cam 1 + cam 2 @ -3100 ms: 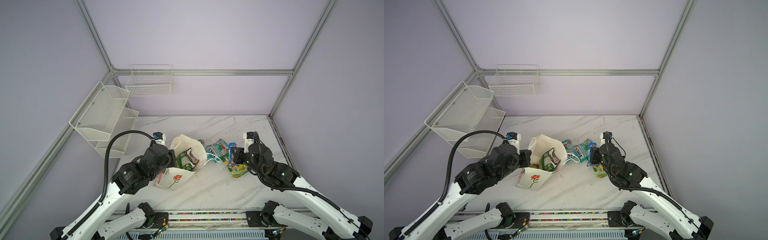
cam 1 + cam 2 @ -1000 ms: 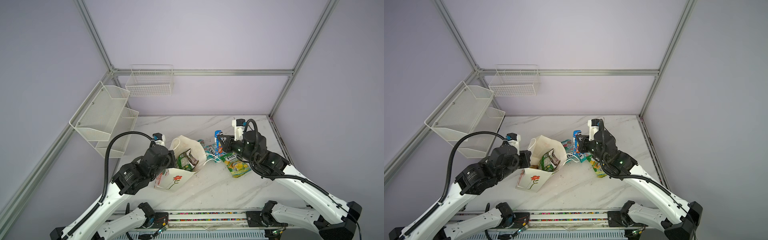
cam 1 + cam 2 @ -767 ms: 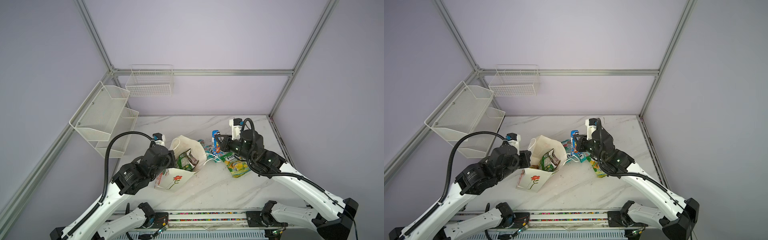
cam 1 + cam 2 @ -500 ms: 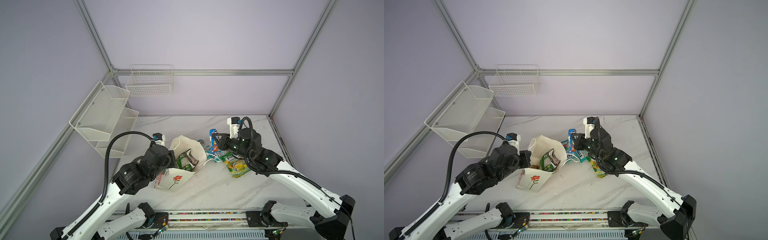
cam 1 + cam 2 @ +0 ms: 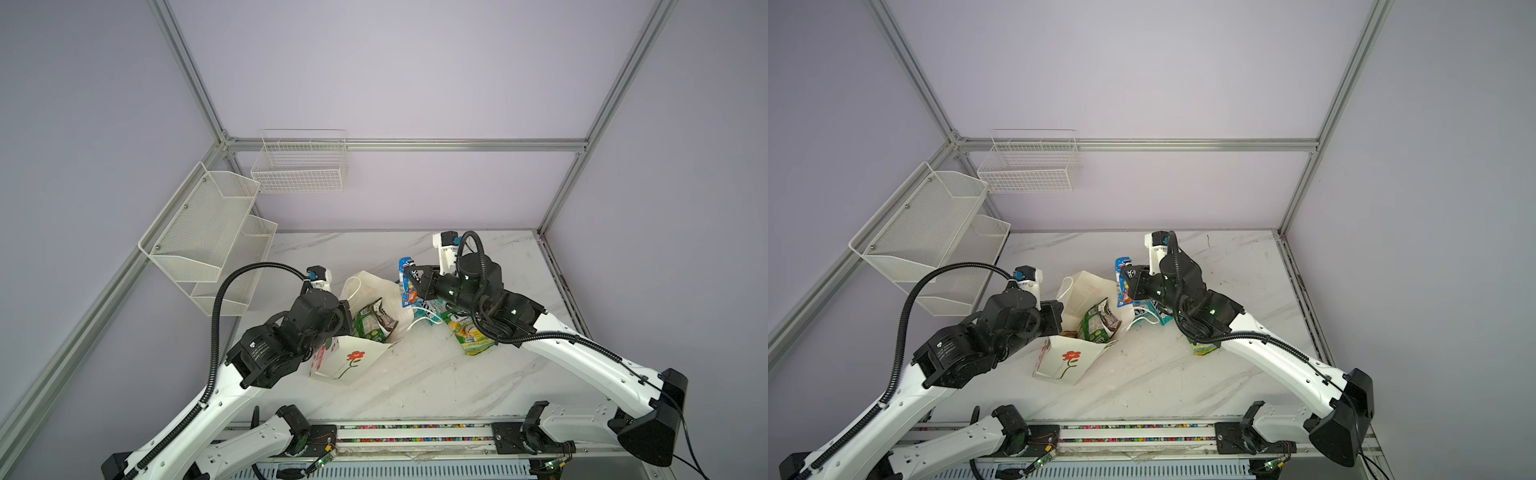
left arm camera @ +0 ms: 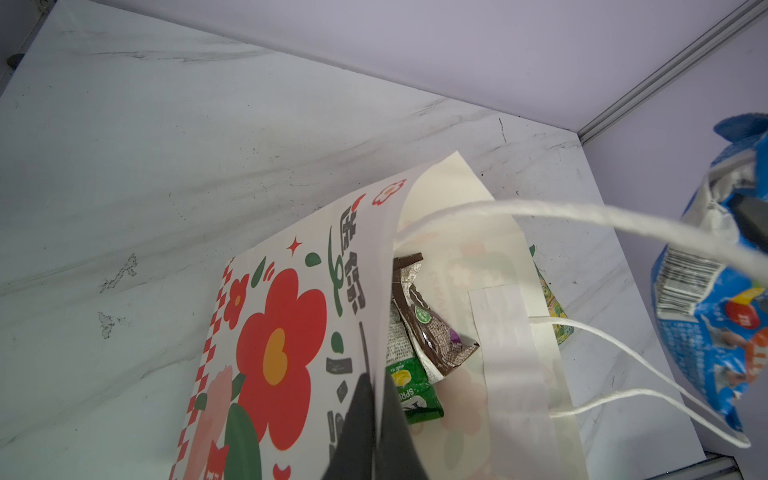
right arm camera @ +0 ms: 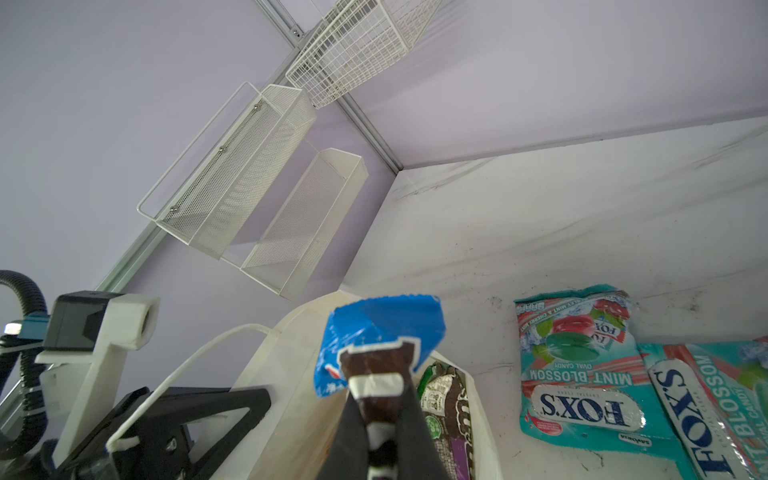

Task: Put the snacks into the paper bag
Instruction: 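Lower the M&M's pack into the paper bag and open the right gripper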

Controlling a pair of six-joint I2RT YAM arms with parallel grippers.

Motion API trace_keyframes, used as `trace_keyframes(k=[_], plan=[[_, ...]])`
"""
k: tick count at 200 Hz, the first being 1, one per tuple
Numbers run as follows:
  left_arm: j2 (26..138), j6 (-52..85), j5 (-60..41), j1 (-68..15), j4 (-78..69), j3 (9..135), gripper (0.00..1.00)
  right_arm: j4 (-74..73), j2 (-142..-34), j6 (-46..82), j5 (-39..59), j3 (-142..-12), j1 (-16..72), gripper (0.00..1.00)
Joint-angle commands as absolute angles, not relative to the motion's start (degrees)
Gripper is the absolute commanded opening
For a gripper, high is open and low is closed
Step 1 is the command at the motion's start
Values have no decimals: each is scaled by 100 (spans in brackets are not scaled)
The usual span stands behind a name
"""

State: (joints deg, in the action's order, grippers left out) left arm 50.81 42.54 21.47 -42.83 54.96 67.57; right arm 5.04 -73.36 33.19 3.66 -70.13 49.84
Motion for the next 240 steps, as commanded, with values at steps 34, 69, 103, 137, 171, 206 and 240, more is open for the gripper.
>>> trace_keyframes(k=[34, 69, 103, 137, 171, 206, 240], plan=[[4992, 4338, 2390, -4298, 4880, 6614, 0, 173, -7599, 3357, 176, -7274, 5315, 9], [4958, 4346, 2403, -4298, 4882, 6581, 0, 127, -7759, 3349, 125, -7337, 5484, 10], [4923, 4342, 2416, -4296, 4878, 6571, 0, 71, -7840, 3357, 97, -7367, 5614, 9], [4896, 4359, 2417, -4298, 4880, 6548, 0, 62, -8066, 3366, 88, -7418, 5723, 10], [4875, 4359, 2417, -4291, 4878, 6547, 0, 36, -8128, 3363, 51, -7428, 5788, 10], [4847, 4368, 2435, -4298, 4878, 6522, 0, 25, -8189, 3373, 37, -7454, 5844, 10], [4837, 4368, 2442, -4300, 4879, 6513, 0, 8, -8282, 3382, 45, -7519, 5919, 10]])
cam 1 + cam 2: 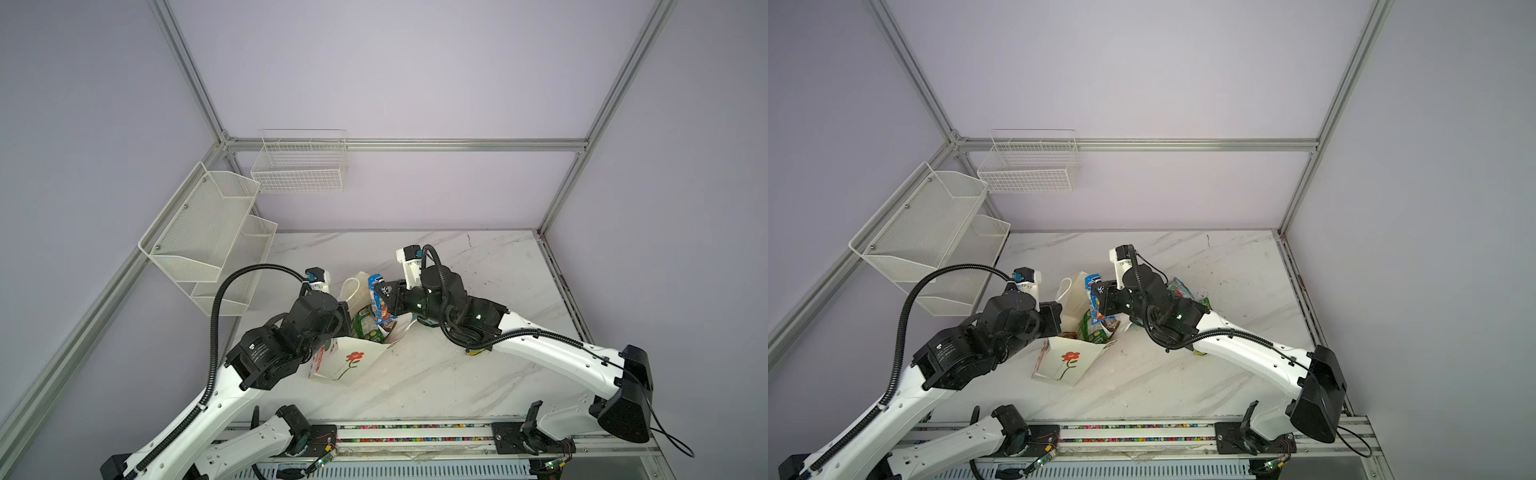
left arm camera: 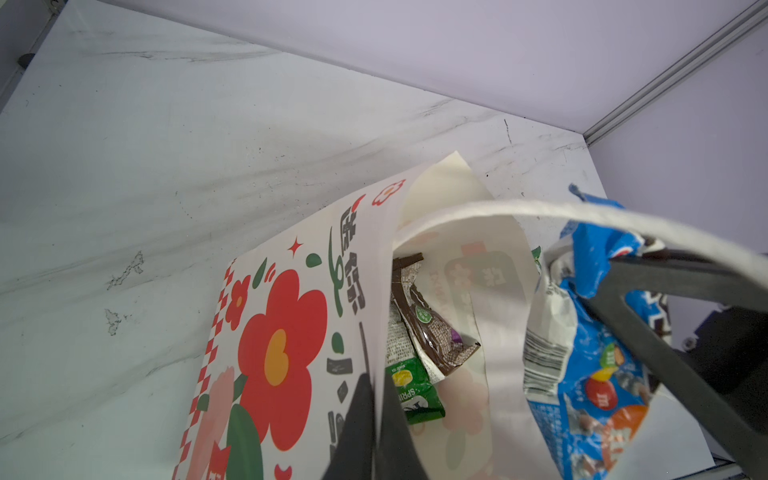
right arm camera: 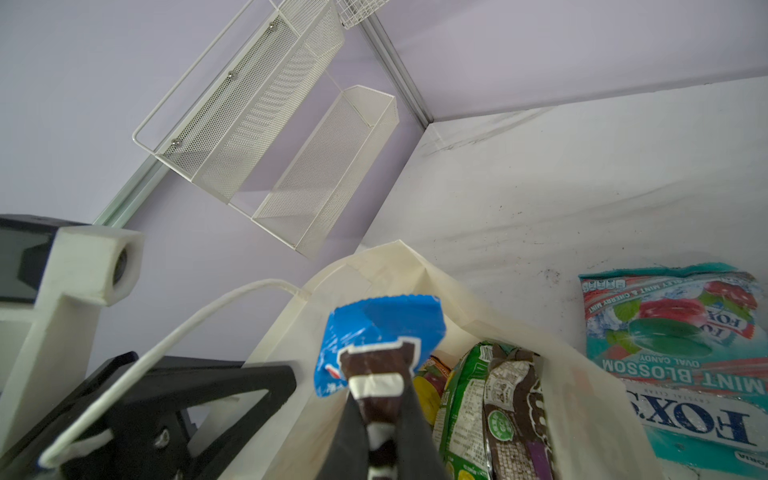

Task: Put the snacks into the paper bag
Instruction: 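Lower the M&M's pack into the paper bag and open the right gripper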

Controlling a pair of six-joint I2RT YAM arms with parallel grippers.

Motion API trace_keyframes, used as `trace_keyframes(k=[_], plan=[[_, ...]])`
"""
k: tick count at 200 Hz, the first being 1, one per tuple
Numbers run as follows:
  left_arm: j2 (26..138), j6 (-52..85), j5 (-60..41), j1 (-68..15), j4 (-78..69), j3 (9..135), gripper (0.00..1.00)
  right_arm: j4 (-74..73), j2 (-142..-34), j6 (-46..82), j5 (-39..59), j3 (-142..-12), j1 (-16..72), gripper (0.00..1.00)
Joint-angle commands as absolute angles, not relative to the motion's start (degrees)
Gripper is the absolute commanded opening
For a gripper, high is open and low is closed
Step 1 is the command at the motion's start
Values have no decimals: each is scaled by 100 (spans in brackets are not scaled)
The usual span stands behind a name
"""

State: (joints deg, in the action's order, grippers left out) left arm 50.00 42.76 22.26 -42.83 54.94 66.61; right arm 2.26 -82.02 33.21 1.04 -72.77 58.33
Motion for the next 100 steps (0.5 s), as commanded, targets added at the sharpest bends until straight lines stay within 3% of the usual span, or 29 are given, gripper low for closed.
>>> trace_keyframes(k=[1, 28, 49, 56, 100], plan=[[4836, 4368, 2443, -4299, 4883, 6513, 0, 4, -8285, 3383, 44, -7521, 5921, 10], [4835, 4368, 2443, -4298, 4878, 6524, 0, -29, -8384, 3322, 147, -7597, 6009, 13], [4823, 4368, 2452, -4297, 4888, 6515, 0, -105, -8428, 3182, 464, -7639, 6073, 45], [4816, 4368, 2452, -4298, 4887, 6513, 0, -137, -8399, 3182, 516, -7629, 6073, 51], [4802, 4377, 2452, -4298, 4887, 6504, 0, 103, -8219, 3181, 109, -7596, 6073, 53]])
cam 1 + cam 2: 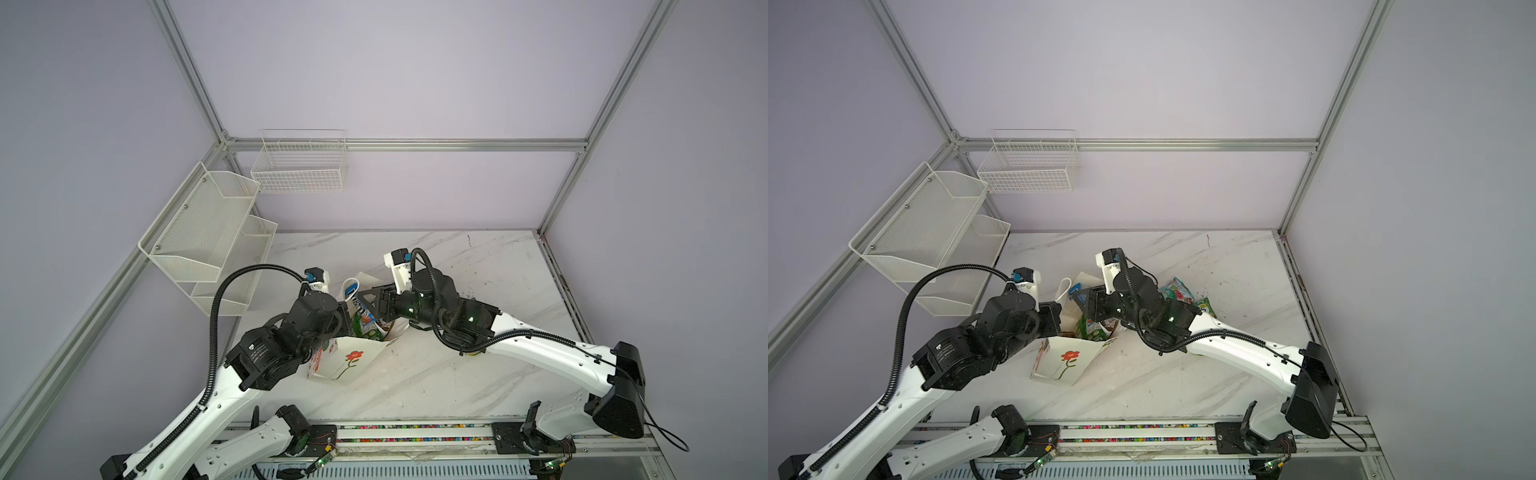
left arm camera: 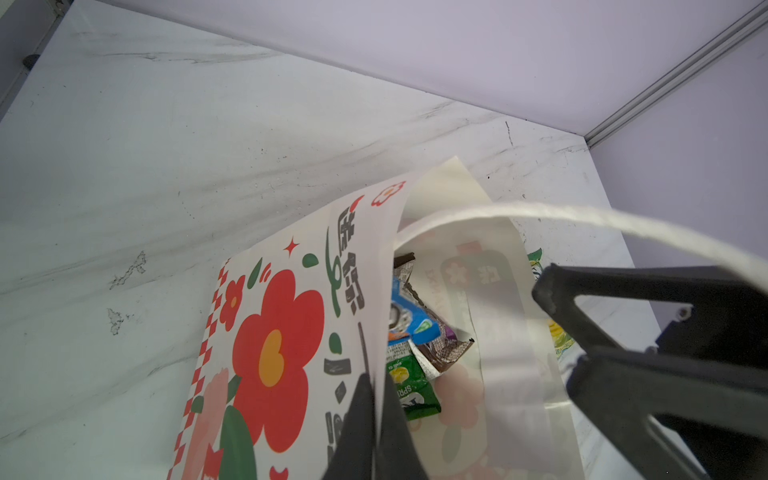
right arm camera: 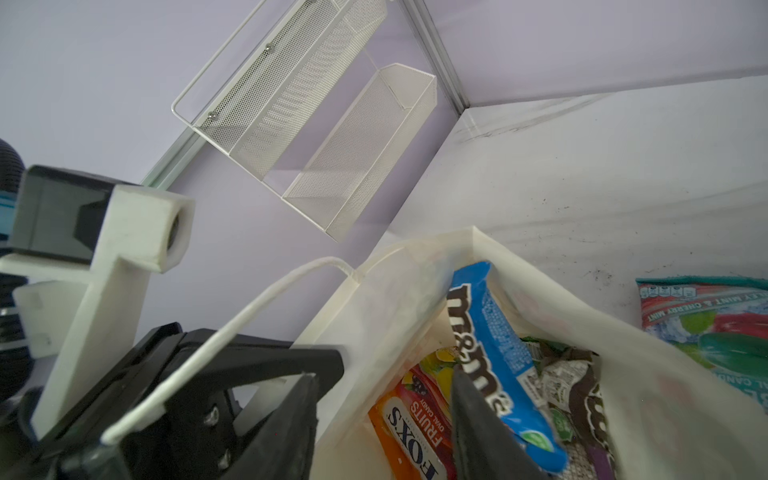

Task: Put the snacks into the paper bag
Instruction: 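Lower the M&M's pack into the paper bag and open the right gripper, then raise the right gripper out of the paper bag toward the Fox's bags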

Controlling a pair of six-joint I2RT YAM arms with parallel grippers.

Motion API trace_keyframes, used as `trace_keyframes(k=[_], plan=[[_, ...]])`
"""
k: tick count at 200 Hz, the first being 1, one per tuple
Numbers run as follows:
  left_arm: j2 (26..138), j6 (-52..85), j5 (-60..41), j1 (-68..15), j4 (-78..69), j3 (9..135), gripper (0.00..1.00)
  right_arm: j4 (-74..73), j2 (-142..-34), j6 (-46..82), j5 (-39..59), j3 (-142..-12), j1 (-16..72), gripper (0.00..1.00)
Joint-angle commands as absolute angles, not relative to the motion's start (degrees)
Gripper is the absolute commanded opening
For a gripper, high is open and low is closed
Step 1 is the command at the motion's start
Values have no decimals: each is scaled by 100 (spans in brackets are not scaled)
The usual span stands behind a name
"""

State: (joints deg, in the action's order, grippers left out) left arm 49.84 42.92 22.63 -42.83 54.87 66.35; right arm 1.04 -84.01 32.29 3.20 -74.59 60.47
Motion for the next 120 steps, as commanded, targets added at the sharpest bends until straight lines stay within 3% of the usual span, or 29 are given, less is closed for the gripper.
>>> trace_keyframes(k=[1, 120], plan=[[4805, 4377, 2452, -4298, 4891, 6508, 0, 108, -8214, 3181, 103, -7595, 6073, 53], [4780, 4377, 2452, -4298, 4913, 6541, 0, 604, -7533, 3087, -640, -7285, 6073, 63]])
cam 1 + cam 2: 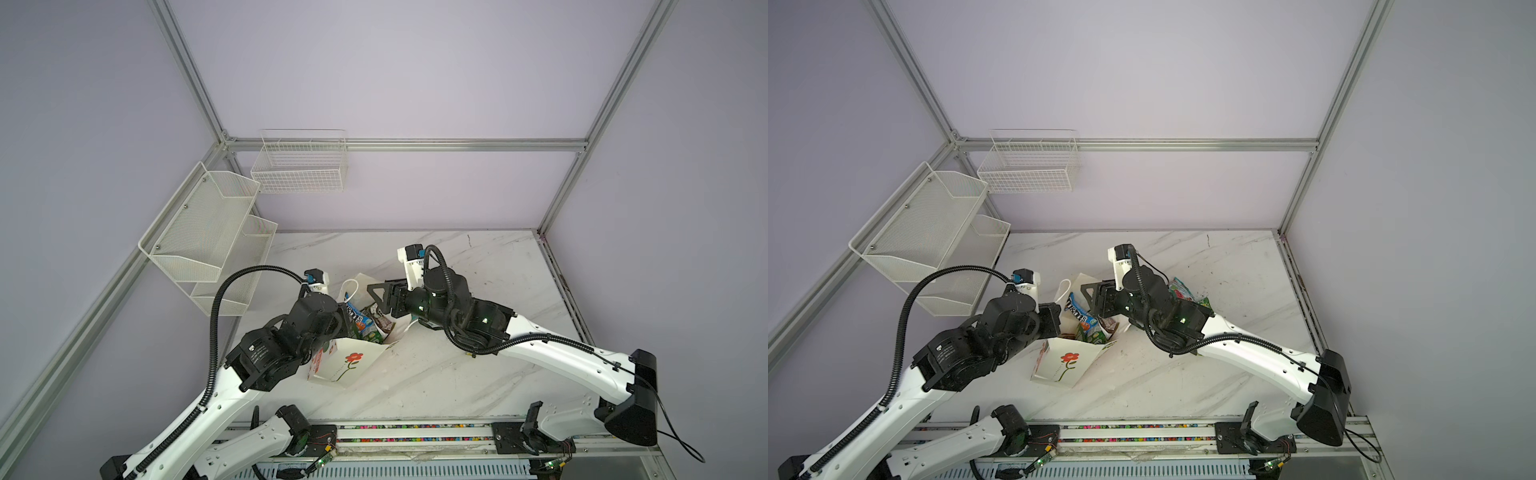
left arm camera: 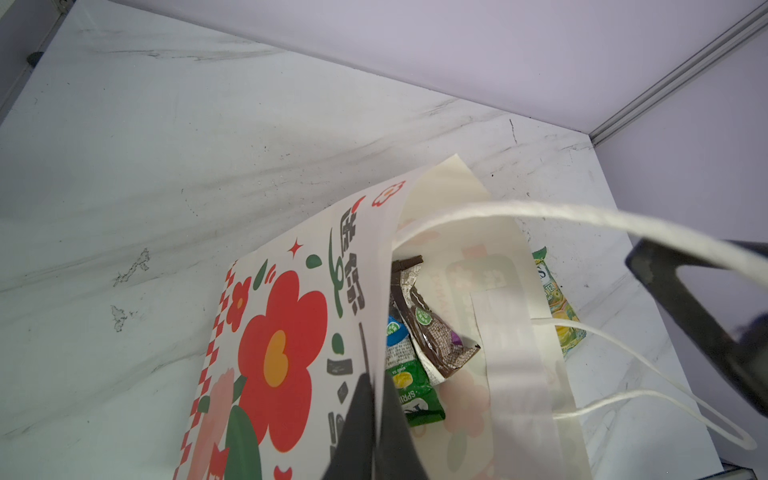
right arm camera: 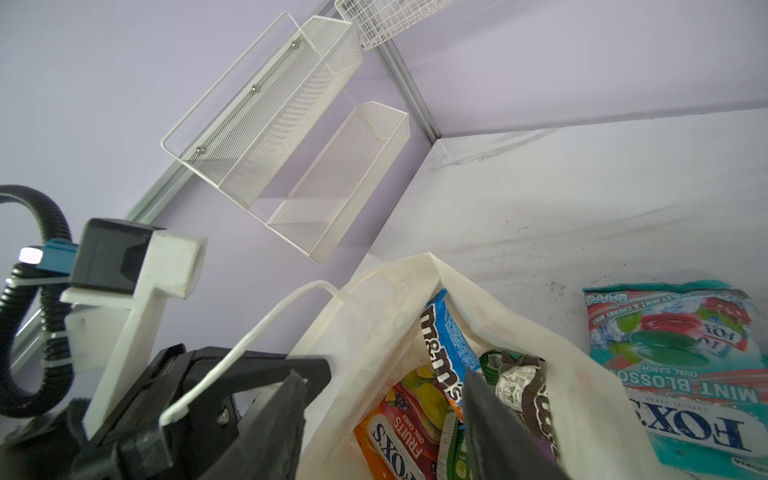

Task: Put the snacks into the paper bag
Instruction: 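Raise the right gripper out of the paper bag toward the Fox's bags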

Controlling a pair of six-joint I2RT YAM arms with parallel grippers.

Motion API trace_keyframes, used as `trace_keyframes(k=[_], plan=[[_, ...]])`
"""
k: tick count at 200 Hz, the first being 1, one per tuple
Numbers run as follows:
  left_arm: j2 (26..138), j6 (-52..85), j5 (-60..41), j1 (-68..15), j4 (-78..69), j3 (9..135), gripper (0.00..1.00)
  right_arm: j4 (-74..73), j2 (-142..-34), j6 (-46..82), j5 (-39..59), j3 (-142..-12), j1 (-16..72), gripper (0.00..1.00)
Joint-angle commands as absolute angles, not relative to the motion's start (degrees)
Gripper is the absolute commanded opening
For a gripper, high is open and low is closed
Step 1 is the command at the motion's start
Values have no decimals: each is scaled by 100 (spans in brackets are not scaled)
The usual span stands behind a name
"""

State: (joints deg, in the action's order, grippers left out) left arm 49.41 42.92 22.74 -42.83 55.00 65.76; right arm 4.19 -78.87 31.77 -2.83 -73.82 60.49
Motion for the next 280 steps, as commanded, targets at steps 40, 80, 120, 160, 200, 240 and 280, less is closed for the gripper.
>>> trace_keyframes(k=[40, 80, 120, 160, 200, 240, 280], plan=[[4792, 4377, 2446, -4298, 4918, 6572, 0, 820, -7080, 3080, -1352, -7049, 6064, 67], [4791, 4377, 2444, -4298, 4922, 6583, 0, 911, -6619, 3146, -1725, -6753, 5930, 69], [4819, 4377, 2443, -4298, 4922, 6609, 0, 1184, -6415, 3293, -1864, -6625, 5694, 74], [4831, 4386, 2460, -4298, 4922, 6607, 0, 1335, -6300, 3392, -1725, -6509, 5383, 80], [4856, 4377, 2476, -4293, 4922, 6593, 0, 1496, -6306, 3419, -1549, -6504, 5095, 91], [4855, 4396, 2540, -4298, 4922, 6499, 0, 1599, -6266, 3435, -1515, -6429, 4916, 97], [4929, 4412, 2549, -4298, 4913, 6469, 0, 1674, -6288, 3437, -1411, -6360, 4825, 97]])
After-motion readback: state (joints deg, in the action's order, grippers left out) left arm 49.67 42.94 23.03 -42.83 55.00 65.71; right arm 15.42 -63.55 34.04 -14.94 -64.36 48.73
